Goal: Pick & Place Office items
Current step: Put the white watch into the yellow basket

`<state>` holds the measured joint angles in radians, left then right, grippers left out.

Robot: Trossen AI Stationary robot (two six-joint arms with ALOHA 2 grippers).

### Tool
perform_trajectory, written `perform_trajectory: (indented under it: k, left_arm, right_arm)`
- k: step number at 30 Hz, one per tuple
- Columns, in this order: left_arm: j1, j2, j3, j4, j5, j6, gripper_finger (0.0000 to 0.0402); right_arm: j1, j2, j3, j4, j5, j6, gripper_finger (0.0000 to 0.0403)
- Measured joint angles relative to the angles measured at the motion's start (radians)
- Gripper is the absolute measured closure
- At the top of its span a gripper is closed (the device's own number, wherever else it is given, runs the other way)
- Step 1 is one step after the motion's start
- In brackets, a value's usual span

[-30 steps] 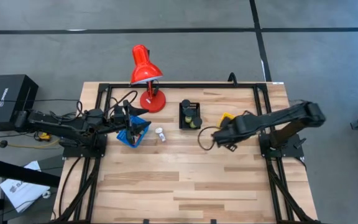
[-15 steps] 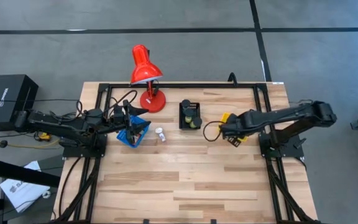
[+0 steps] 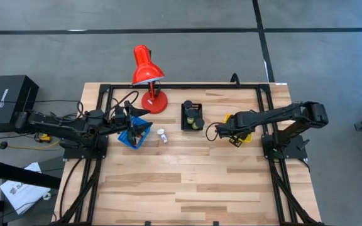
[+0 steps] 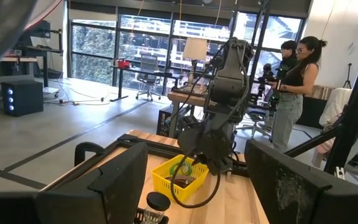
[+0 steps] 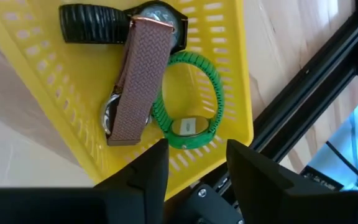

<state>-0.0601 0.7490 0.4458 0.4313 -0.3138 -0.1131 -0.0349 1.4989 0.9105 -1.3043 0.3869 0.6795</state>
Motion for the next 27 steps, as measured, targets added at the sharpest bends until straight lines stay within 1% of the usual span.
perform_trajectory:
  k: [6, 12, 17, 22, 25, 27]
  left_arm:
    - [0.0, 0.0, 0.0, 0.0, 0.0, 0.0, 0.0137]
    - [0.0, 0.0, 0.0, 0.001, 0.0, 0.0, 0.0137]
    - [0.0, 0.0, 0.0, 0.001, 0.0, 0.0, 0.0137]
    - [0.0, 0.0, 0.0, 0.004, 0.0, 0.002, 0.0137]
    - [0.0, 0.0, 0.0, 0.005, 0.0, 0.002, 0.0137]
    - [0.0, 0.0, 0.0, 0.005, 0.0, 0.002, 0.0137]
  right_arm:
    - [0.003, -0.029, 0.028, -0.003, -0.023, -0.002, 0.0253]
    - [0.039, -0.128, 0.063, 0.006, -0.027, -0.04, 0.0267]
    - [0.089, -0.225, 0.065, 0.124, -0.027, -0.17, 0.0276]
    - [0.129, -0.293, 0.065, 0.261, -0.028, -0.269, 0.0279]
    - [0.138, -0.313, 0.065, 0.297, -0.05, -0.319, 0.028]
    - [0.139, -0.321, 0.065, 0.306, -0.05, -0.322, 0.028]
